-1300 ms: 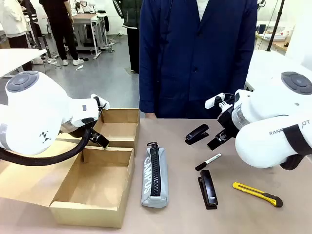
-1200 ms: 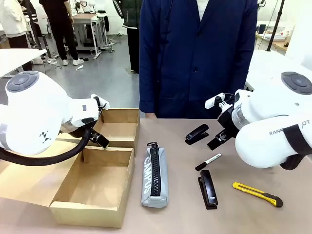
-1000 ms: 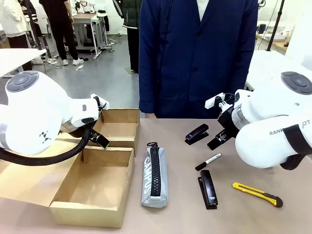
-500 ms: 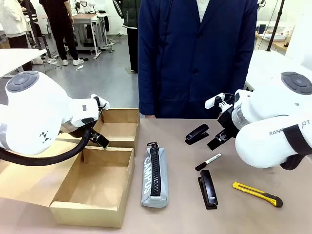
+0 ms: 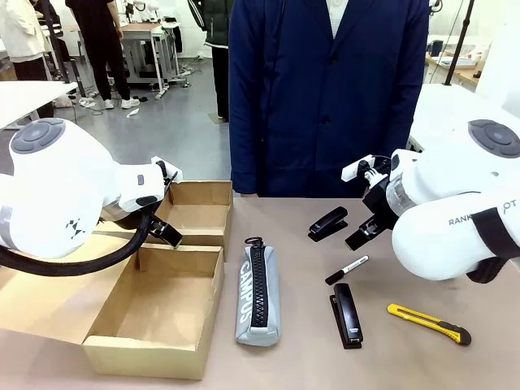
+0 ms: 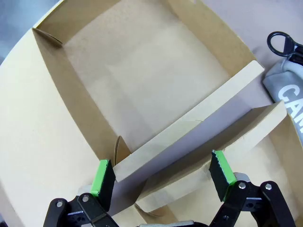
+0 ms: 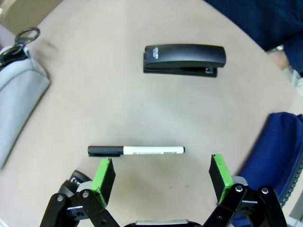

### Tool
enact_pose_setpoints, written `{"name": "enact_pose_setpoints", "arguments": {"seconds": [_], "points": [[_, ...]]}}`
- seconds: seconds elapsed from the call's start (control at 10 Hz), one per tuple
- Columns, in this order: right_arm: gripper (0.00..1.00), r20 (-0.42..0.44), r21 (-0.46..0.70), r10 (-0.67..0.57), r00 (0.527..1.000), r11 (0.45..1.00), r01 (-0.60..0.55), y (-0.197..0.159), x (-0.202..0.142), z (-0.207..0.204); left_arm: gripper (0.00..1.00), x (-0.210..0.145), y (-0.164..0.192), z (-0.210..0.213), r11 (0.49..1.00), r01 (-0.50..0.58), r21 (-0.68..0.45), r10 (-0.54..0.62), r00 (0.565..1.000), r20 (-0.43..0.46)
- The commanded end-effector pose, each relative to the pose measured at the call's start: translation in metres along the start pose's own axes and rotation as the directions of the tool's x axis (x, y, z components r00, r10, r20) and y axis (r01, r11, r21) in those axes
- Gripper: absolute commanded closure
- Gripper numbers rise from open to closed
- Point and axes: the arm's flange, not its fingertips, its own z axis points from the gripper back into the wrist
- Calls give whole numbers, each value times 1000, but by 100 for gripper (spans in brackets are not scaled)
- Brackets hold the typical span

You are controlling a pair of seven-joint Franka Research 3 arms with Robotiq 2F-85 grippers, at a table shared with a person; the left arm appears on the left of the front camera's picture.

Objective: Place items inside the box.
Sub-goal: Pick up a Pencil pouch or Stapler and place it inside the Mailer Box closest to the robot.

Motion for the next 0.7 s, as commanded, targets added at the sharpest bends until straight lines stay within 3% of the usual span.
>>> {"name": "enact_pose_setpoints", "arguments": {"seconds": [0.0,0.3,0.5,0.6], "points": [[0,0,0,-1,1000,1000,1,0,0,0,0,0,0,0,1000,0,0,0,1000,0],[0,-12,-5,-22,1000,1000,22,-2,7,12,0,-2,2,15,1000,-15,-21,15,999,31],[0,-17,4,-136,991,991,136,-20,27,54,0,-8,7,67,995,-47,-92,56,994,98],[0,-24,66,-211,977,975,212,-29,31,86,0,-9,3,98,990,-93,-105,101,992,73]]}}
